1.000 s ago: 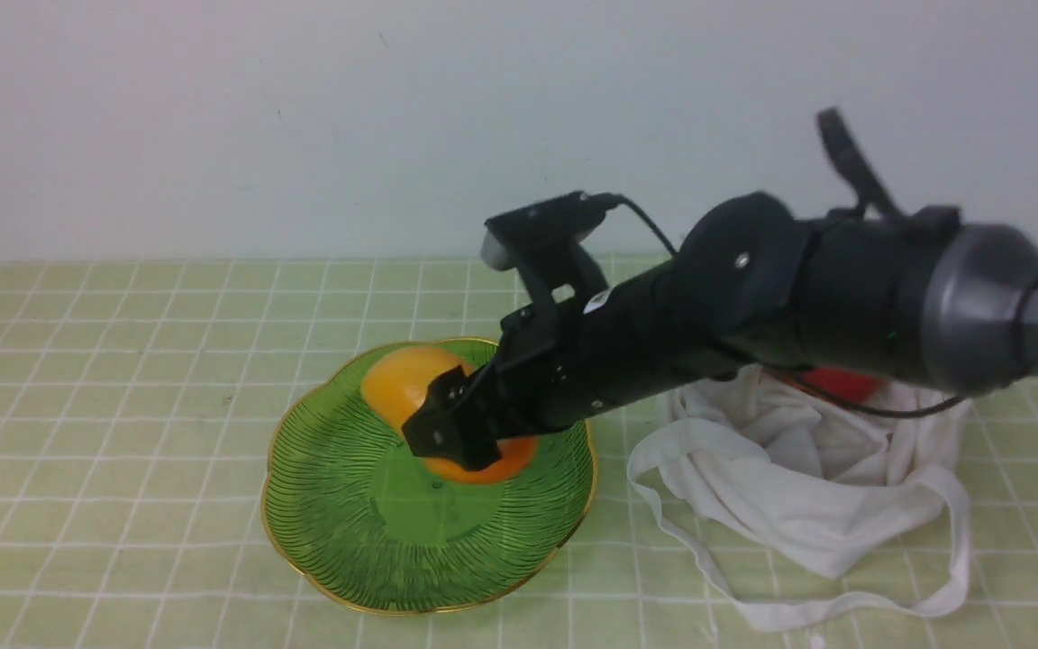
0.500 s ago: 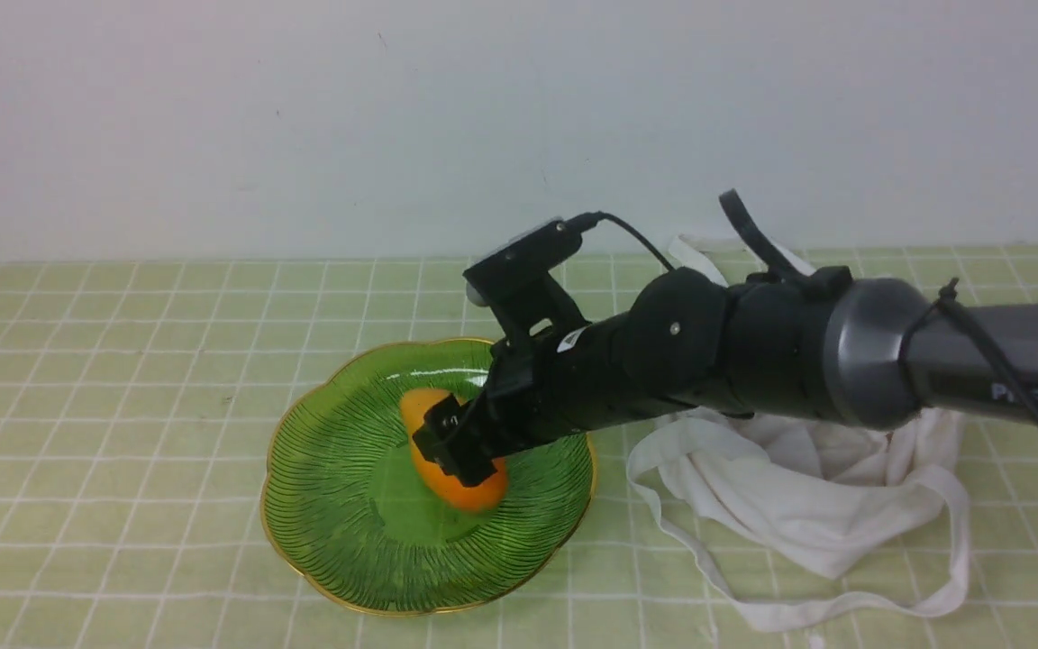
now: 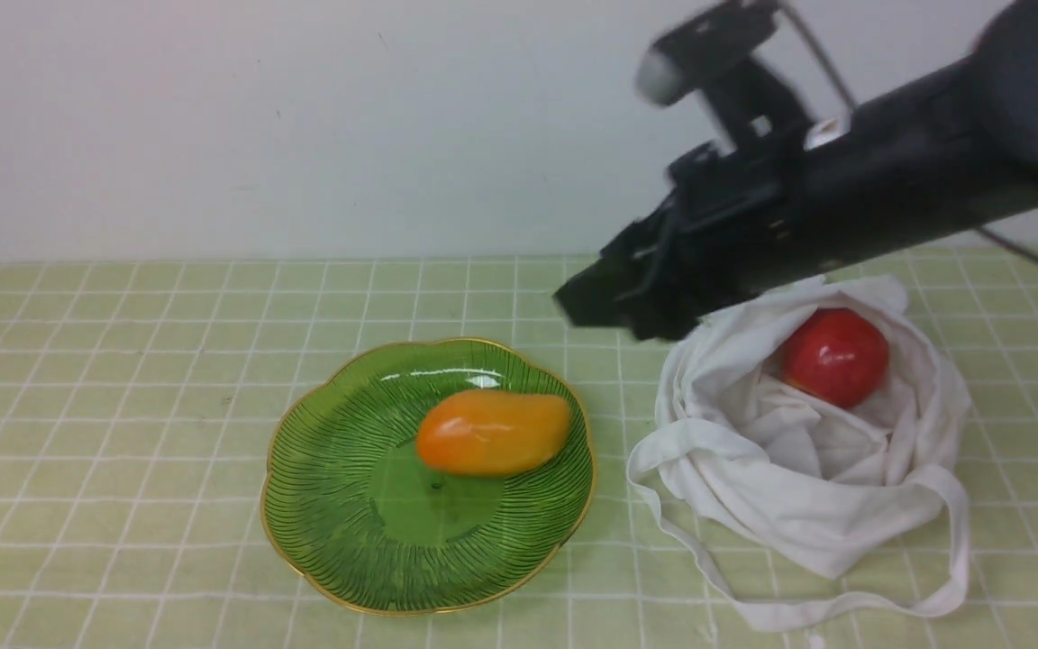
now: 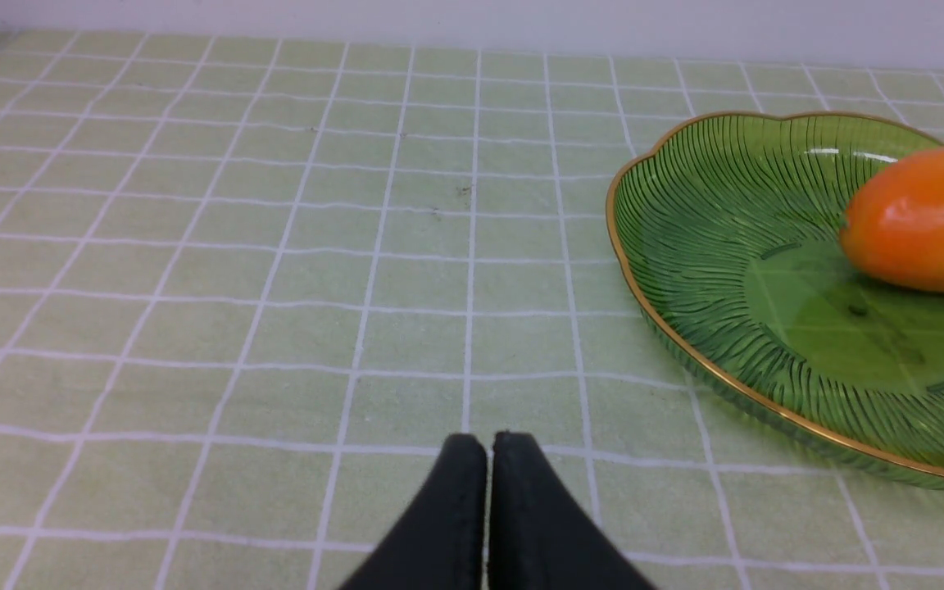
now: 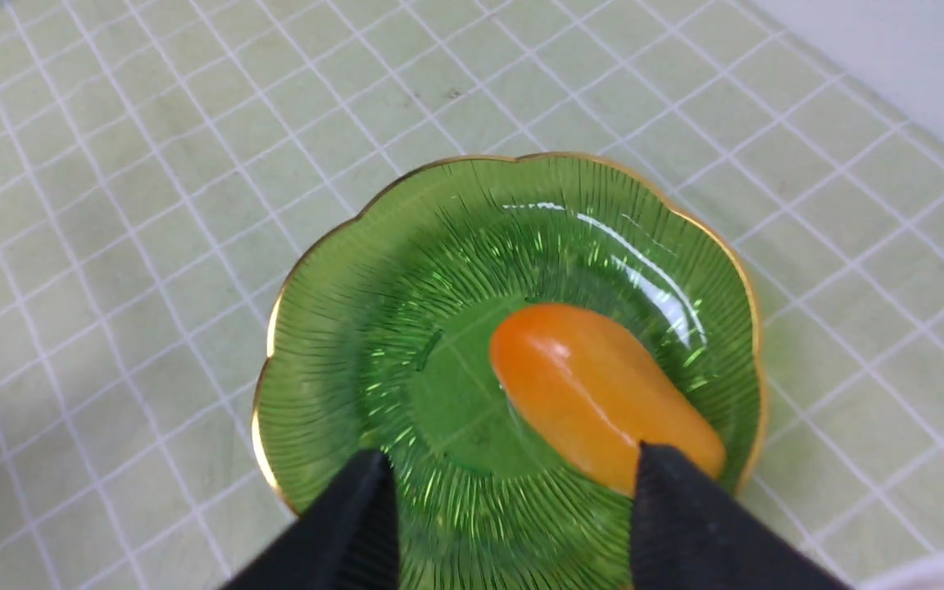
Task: Take the fruit out of the bag on the green coffee tablecloth and place them on the plate.
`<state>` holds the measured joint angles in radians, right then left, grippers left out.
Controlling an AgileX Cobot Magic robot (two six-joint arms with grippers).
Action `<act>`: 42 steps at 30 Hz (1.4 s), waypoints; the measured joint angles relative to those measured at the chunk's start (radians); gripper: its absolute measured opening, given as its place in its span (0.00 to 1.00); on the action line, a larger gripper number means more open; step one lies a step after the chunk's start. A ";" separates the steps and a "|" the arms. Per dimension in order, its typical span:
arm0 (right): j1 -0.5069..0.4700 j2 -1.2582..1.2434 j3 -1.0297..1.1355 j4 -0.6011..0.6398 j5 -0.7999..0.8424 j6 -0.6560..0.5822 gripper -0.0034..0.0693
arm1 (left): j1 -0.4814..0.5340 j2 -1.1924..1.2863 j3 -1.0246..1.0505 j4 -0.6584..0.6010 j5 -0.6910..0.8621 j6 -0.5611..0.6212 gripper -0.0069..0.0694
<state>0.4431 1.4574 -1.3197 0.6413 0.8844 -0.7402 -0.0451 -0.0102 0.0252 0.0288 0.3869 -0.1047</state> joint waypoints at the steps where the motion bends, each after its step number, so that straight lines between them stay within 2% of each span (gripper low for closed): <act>1: -0.033 -0.045 0.000 -0.010 0.047 0.000 0.38 | 0.000 0.000 0.000 0.000 0.000 0.000 0.08; 6: -0.203 -0.238 0.000 -0.039 0.266 0.038 0.09 | 0.000 0.000 0.000 0.000 0.000 0.000 0.08; 8: -0.259 -0.301 0.000 -0.040 0.328 0.050 0.05 | 0.000 0.000 0.000 0.000 0.000 0.000 0.08; 14: -0.360 -0.475 0.059 -0.052 0.368 0.051 0.03 | 0.000 0.000 0.000 0.000 0.000 0.000 0.08; 20: -0.383 -0.664 0.250 -0.066 0.359 0.048 0.03 | 0.000 0.000 0.000 0.000 0.000 0.000 0.08; 24: -0.384 -0.859 0.552 -0.008 0.086 -0.012 0.03 | 0.000 0.000 0.000 0.000 0.000 0.000 0.08; 26: -0.384 -0.882 0.600 0.017 0.023 -0.024 0.03 | 0.000 0.000 0.000 0.000 0.000 0.000 0.08; 28: -0.384 -0.936 0.732 0.088 -0.169 -0.059 0.03 | 0.000 0.000 0.000 0.000 0.000 0.000 0.08; 32: -0.385 -0.968 0.827 0.199 -0.360 -0.090 0.03 | 0.000 0.000 0.000 0.000 0.000 0.000 0.08; 38: -0.385 -0.970 0.860 0.309 -0.454 -0.097 0.03 | 0.000 0.000 0.000 0.000 0.000 0.000 0.08; 42: -0.385 -0.970 0.861 0.313 -0.450 -0.101 0.03 | 0.000 0.000 0.000 0.000 0.000 0.000 0.08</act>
<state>0.0579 0.4877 -0.4590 0.9541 0.4346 -0.8410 -0.0451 -0.0102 0.0252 0.0288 0.3869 -0.1047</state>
